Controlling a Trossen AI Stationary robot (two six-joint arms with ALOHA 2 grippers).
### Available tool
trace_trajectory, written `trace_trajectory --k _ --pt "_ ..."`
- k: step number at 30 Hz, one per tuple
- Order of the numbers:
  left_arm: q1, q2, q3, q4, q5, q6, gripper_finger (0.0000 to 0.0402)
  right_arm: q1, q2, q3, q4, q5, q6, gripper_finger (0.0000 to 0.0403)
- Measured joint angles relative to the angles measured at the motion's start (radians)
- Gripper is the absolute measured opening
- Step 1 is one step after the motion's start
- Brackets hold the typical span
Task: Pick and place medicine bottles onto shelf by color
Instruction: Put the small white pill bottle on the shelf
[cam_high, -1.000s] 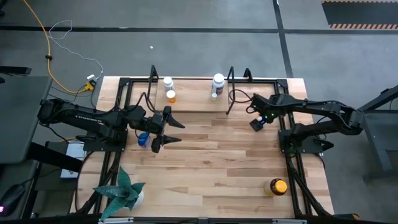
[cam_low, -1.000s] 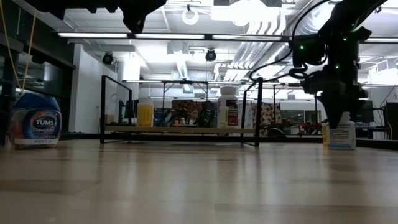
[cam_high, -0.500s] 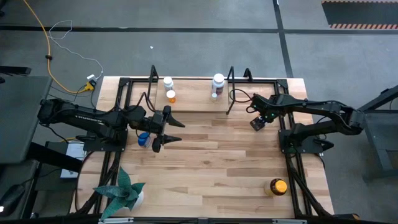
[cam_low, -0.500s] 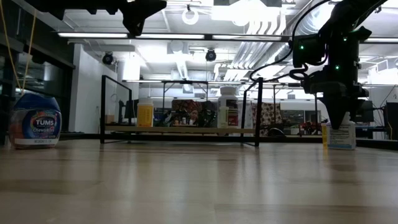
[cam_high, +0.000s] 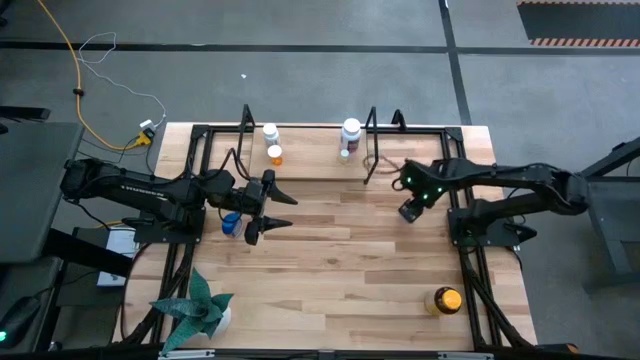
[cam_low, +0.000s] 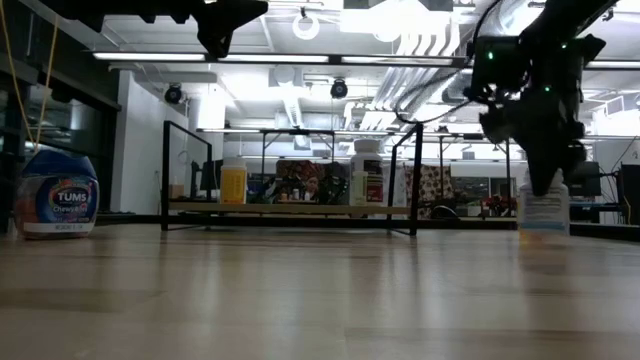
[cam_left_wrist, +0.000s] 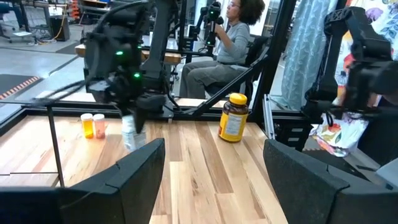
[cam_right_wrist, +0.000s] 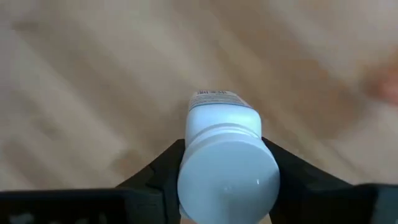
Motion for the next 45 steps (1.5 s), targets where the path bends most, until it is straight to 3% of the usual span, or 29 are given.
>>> trace_trajectory --k 8,13,22,24,31,36,40,45 --pt "0.0 0.0 0.0 0.0 0.0 0.0 0.0264 0.33 0.094 0.009 0.41 -0.049 0.109 0.0149" --pt "0.0 0.0 0.0 0.001 0.0 0.0 0.0264 0.402 0.215 0.171 0.426 0.088 0.033 0.0149" --pt "0.0 0.0 0.0 0.002 0.001 0.0 0.0264 0.308 0.473 0.663 0.157 0.459 -0.299 0.0149" --pt "0.0 0.0 0.0 0.001 0.001 0.0 0.0264 0.271 0.536 0.756 0.113 0.494 -0.38 0.0149" --pt "0.0 0.0 0.0 0.0 0.0 0.0 0.0264 0.156 0.758 1.0 0.032 0.488 -0.6 0.0149" --pt "0.0 0.0 0.0 0.0 0.0 0.0 0.0264 0.096 0.885 1.123 -0.038 0.483 -0.651 0.0149" --pt "0.0 0.0 0.0 0.0 0.001 0.0 0.0264 0.055 0.943 1.172 -0.076 0.478 -0.651 0.0151" --pt "0.0 0.0 0.0 0.001 0.003 0.0 0.0264 0.026 0.956 1.171 -0.09 0.386 -0.647 0.017"
